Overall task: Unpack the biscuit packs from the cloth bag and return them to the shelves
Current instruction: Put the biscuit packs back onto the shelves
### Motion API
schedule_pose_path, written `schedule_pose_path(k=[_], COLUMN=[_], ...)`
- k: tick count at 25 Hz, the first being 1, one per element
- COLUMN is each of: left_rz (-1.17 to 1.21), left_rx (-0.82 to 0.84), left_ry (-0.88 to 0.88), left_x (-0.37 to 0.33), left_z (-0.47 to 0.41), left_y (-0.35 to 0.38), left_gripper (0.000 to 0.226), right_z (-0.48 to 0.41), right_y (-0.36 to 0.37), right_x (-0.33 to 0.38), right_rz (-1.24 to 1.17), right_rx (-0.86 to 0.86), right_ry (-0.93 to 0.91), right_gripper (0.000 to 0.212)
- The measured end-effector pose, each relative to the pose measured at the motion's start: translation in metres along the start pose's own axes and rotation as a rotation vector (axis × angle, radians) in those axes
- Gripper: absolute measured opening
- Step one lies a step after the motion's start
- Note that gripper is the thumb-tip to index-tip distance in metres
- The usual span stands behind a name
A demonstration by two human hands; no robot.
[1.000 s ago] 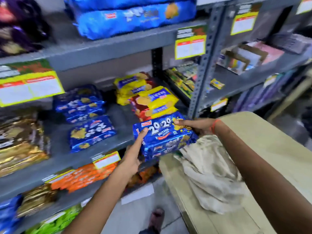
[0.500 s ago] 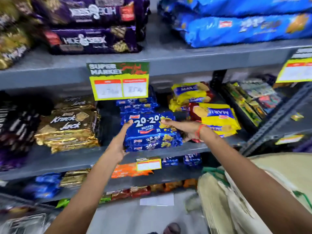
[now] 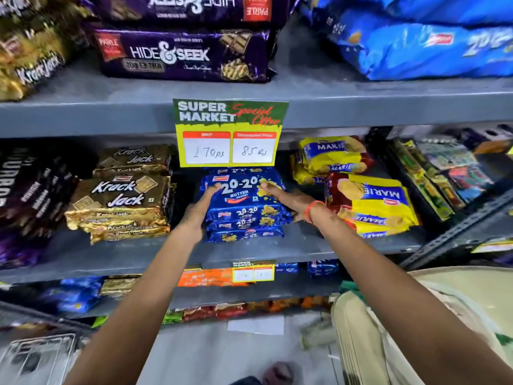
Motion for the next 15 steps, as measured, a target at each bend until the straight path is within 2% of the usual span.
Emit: schedule_pose_path(k=[3, 8, 12, 13, 15], left_rz=[-0.020, 0.001, 0.009, 0.013, -0.083], left_rx=[-0.038, -0.116, -0.161, -0.196, -0.302], left_ry=[-0.002, -0.001, 0.031, 0.063, 0.159], left_x=[0.004, 0.010, 0.002, -0.002, -0.013], left_z=[-0.004, 0.001, 0.005, 0.007, 0.013], left_y=[-0.001, -0.004, -0.008, -0.010, -0.016], left_gripper=[0.084, 0.097, 0.078, 0.071, 0.072], right_z=[-0.001, -0.006, 0.002, 0.004, 0.012], right_y=[-0.001, -0.007, -0.010, -0.015, -0.023], right_x=[-0.003, -0.001, 0.001, 0.005, 0.017], right_rz=[-0.101, -0.100, -0.044, 0.022, 0.149], right_rx=[-0.022, -0.082, -0.122, -0.157, -0.189], right_ry=[0.022, -0.021, -0.037, -0.076, -0.160], right_gripper=[0.087, 0.091, 0.095, 0.092, 0.069])
Point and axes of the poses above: each hand's wrist, its own z-axis away from the middle knuckle, its own y-axis out of the palm, x = y × z, the point moved 10 cm from there along -z, towards the middle knuckle, and after that the axes turned 9 degrees about -x, right-handed, at the moved point
